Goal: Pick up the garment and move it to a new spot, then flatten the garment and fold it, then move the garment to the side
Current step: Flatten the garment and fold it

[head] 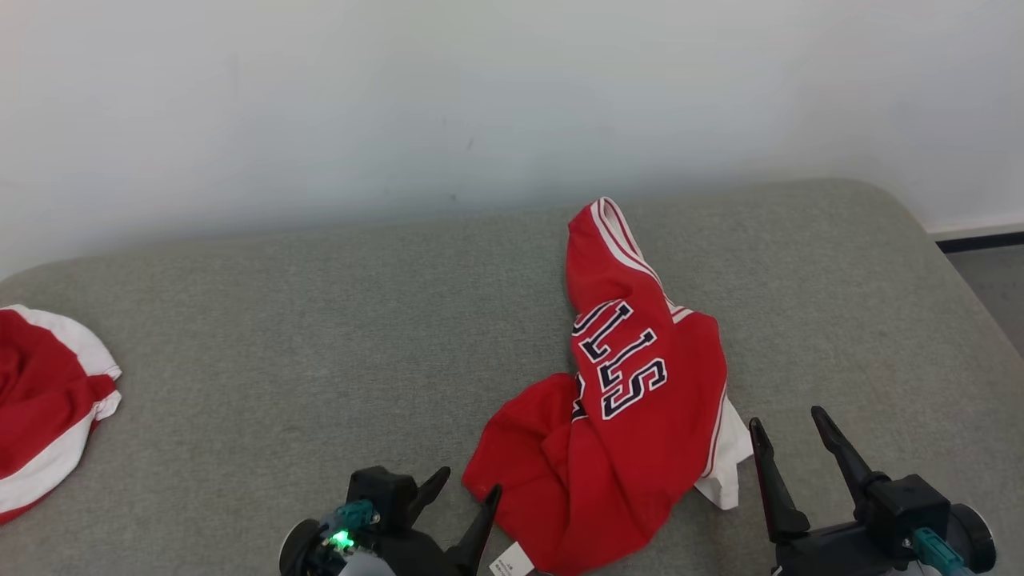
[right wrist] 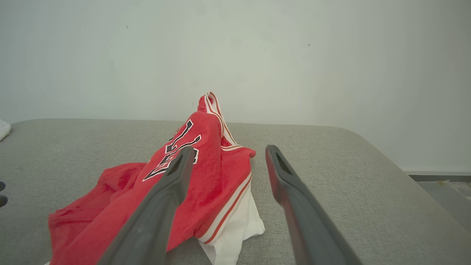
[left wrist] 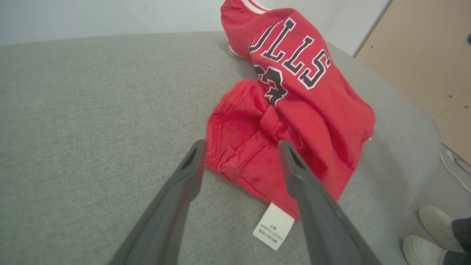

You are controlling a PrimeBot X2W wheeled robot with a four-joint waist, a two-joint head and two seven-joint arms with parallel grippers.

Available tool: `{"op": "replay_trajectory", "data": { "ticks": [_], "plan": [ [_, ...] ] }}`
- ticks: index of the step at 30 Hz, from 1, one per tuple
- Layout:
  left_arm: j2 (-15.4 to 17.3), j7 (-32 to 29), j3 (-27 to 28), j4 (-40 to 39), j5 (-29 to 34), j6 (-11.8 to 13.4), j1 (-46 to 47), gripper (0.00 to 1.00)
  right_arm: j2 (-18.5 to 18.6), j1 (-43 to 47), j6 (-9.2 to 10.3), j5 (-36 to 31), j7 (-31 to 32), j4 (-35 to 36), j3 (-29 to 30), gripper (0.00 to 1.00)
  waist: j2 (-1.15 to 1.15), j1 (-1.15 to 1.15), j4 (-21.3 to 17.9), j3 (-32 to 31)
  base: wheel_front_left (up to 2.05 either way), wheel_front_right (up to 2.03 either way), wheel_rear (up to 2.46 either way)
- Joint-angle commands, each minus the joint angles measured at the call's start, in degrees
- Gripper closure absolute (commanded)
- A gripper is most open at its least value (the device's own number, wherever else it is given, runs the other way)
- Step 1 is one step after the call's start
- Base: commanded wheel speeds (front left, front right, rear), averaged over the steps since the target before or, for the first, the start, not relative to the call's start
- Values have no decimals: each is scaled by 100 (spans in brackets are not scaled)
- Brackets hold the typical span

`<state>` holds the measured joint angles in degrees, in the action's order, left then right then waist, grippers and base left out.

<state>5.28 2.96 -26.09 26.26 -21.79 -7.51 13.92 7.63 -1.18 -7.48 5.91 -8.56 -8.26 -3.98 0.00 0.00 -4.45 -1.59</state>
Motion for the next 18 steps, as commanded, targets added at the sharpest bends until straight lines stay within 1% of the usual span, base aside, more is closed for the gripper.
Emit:
{"op": "replay_trajectory", "data": {
  "ticks": [1,3,8,13,18],
  "plan": [
    [23,-47,-35,63,-62,9,135,0,-25,3,-3,-5,-4,21,-15,0,0,0,-232,207,0,0,0],
    [17,-216,-230,301,-175,8,395,0,-32,-27,-3,0,30,30,-64,0,0,0,-351,304,0,0,0],
    [-17,-505,-511,913,-253,8,1007,0,-56,-113,-3,34,63,18,-124,0,0,0,-563,601,0,0,0],
    [7,-904,-842,1461,-167,14,1532,0,-102,-121,-3,44,34,-35,-116,0,0,0,-625,794,0,0,0],
    [49,-1322,-1174,1805,5,12,1853,0,-141,-124,-3,20,2,-77,-76,0,0,0,-640,845,0,0,0]
  ]
}}
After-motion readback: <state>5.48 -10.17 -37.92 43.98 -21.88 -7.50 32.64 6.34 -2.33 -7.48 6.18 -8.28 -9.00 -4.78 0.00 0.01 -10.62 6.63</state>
